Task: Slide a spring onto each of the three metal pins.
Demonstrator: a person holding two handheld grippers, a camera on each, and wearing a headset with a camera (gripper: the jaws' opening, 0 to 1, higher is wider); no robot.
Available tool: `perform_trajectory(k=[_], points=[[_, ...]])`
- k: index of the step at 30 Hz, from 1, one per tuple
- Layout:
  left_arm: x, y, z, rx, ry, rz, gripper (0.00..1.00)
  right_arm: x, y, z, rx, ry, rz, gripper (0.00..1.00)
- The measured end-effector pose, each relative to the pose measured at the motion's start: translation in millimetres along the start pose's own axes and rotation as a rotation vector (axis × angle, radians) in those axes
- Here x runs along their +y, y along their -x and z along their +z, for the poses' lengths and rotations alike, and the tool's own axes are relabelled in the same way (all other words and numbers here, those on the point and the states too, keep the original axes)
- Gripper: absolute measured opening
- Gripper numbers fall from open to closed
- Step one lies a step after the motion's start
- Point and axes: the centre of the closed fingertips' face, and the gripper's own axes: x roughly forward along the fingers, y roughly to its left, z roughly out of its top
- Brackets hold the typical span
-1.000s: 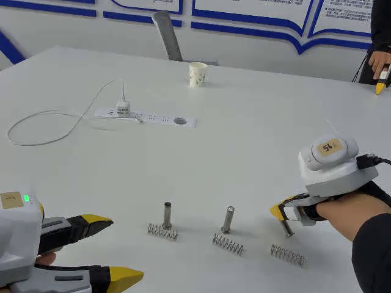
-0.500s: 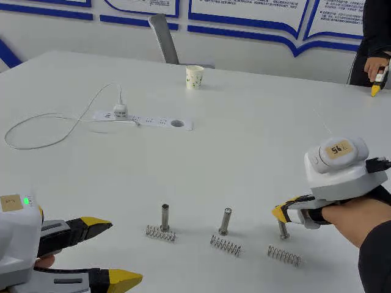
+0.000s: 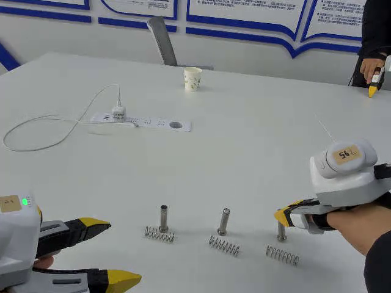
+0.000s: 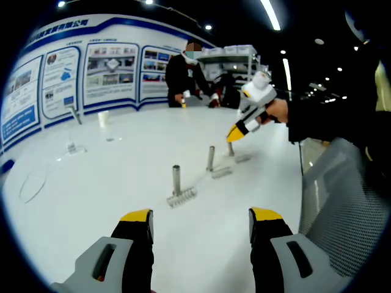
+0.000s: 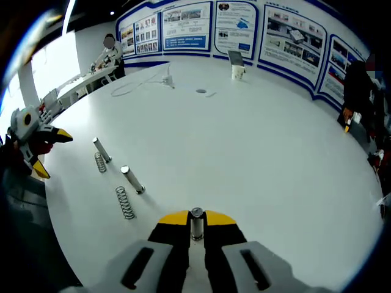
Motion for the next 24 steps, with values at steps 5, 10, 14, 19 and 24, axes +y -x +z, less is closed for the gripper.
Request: perform_trajectory(k=[5, 10, 14, 19, 24], points=[[-0.5, 0.0, 0.1, 0.003, -0.002, -0.001, 0.64, 1.6, 3.1, -2.6, -0.004, 0.0, -0.001, 0.09], [-0.9, 0.8, 0.9, 0.002, -0.003, 0.001, 0.64, 1.8, 4.9, -4.4, -0.009, -0.002, -0.001, 0.09], [-1.0, 1.3, 1.4, 0.002, -0.004, 0.003, 0.64, 3.1, 6.8, -6.5, -0.012, 0.003, -0.001, 0.09], [-1.5, 2.1, 1.7, 0.003, -0.006, 0.004, 0.64, 4.6, 9.0, -10.0, -0.016, 0.003, 0.001, 0.09], [-2.8, 2.0, 1.4, 0.007, -0.01, 0.002, 0.64, 4.3, 9.9, -10.9, -0.02, -0.007, 0.003, 0.09]])
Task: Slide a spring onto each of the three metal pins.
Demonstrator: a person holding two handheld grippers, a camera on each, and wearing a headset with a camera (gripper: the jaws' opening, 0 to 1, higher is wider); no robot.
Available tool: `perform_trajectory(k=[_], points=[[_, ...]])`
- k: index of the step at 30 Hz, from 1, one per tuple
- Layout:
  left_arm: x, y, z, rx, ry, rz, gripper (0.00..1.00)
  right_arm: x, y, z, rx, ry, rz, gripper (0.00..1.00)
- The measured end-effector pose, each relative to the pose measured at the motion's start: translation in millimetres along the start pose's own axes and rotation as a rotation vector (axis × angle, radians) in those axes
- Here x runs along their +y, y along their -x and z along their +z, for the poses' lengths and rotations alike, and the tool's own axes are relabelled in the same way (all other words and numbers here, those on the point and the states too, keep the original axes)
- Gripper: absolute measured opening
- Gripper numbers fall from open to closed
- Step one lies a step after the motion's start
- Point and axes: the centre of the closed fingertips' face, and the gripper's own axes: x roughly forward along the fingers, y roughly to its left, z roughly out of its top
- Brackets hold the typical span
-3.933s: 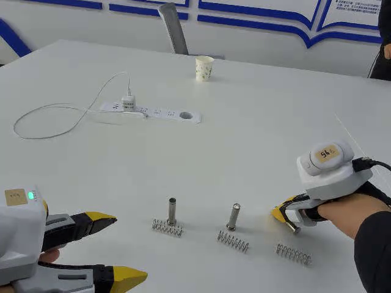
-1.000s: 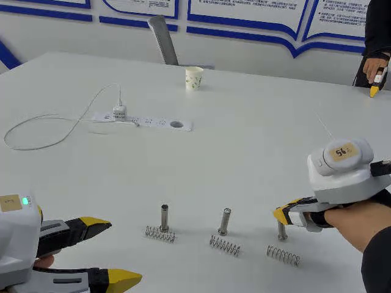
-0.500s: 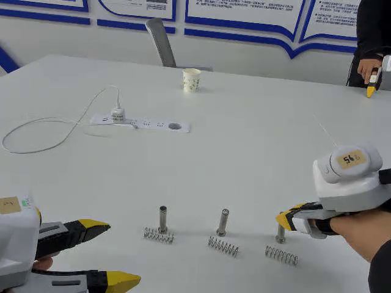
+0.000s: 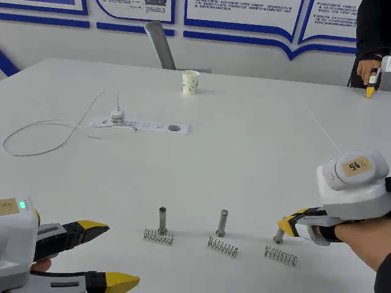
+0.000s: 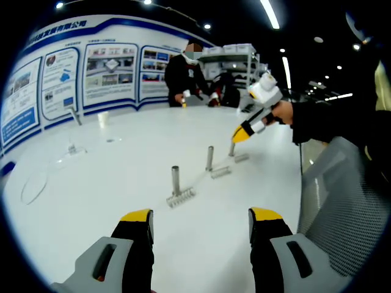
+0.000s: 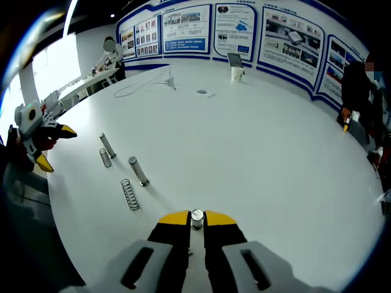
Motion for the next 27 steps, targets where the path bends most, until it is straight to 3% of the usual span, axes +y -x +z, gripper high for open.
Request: perform_trajectory(k=[27], points=[[-1.0, 0.9, -0.3, -0.002, 0.004, 0.0, 0.64, 4.3, 1.6, -2.9, -0.006, 0.045, 0.011, 0.1]])
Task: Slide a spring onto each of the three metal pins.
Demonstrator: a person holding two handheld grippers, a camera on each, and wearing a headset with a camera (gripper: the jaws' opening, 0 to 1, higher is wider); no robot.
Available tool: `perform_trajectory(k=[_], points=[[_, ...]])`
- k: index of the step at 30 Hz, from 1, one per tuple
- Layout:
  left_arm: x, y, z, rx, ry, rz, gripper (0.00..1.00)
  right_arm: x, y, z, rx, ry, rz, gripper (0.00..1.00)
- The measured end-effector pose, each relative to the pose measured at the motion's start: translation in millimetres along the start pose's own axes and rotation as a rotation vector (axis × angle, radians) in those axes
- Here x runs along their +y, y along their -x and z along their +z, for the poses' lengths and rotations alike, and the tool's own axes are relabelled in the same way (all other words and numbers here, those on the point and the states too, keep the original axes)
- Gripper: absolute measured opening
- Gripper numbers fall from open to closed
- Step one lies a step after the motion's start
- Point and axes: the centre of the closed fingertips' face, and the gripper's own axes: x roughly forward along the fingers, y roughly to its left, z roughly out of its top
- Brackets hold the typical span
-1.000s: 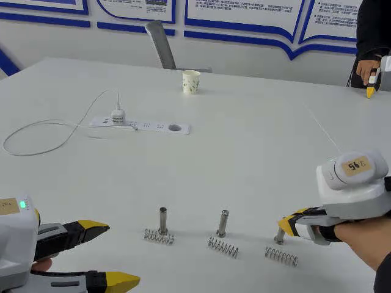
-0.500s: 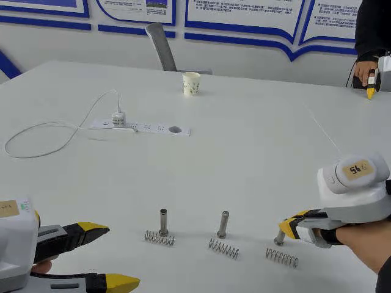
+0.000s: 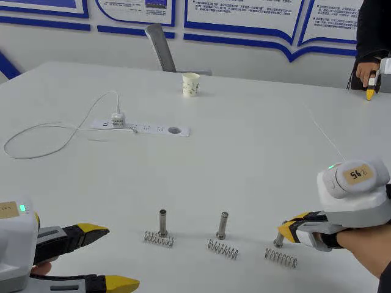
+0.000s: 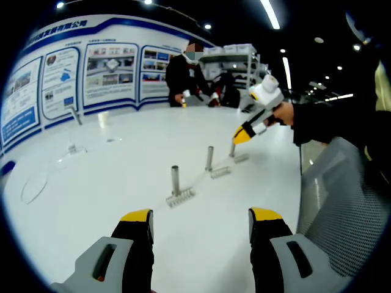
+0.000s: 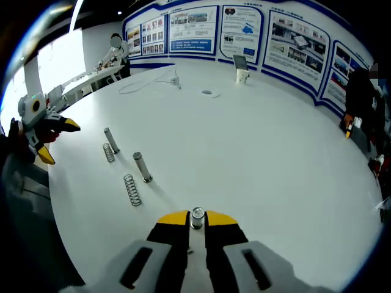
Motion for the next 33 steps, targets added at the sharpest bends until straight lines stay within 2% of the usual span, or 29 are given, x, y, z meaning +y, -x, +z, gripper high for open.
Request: perform_trajectory(k=[15, 33], points=[[-1.5, -0.4, 0.3, -0.004, 0.0, -0.007, 0.64, 1.6, 5.8, -5.4, -0.005, 0.008, 0.002, 0.12], [-1.0, -0.2, -1.1, 0.003, 0.002, -0.006, 0.64, 4.3, 6.7, -17.9, -0.002, 0.01, 0.03, 0.14]])
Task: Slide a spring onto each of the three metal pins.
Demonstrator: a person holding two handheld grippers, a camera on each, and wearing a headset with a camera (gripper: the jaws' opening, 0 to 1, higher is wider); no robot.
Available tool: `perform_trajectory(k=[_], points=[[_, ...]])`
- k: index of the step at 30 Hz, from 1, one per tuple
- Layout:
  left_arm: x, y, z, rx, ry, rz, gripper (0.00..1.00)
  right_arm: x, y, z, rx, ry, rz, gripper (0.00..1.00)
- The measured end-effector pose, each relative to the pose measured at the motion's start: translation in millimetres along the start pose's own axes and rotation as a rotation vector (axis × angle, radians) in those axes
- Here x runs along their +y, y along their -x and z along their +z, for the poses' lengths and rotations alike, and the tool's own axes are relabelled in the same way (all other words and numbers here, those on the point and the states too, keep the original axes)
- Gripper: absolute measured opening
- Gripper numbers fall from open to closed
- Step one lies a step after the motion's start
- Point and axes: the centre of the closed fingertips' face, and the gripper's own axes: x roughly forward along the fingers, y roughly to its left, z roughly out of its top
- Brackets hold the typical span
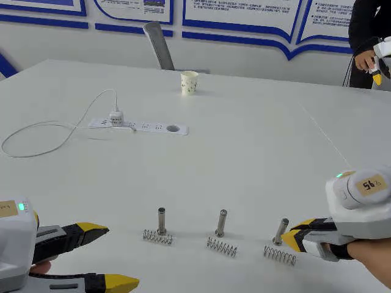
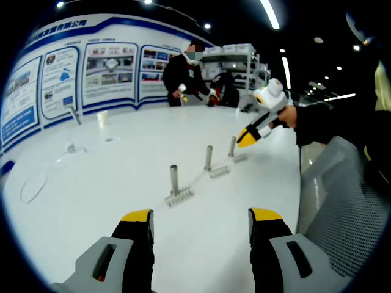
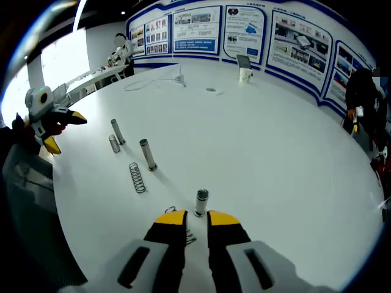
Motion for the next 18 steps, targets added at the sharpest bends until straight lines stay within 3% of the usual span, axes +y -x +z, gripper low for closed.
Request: perform_trajectory(k=[18], points=[[0.2, -0.2, -1.2, 0.007, 0.001, 0.0, 0.64, 6.1, 1.1, -23.0, 0.026, 0.067, 0.072, 0.16]])
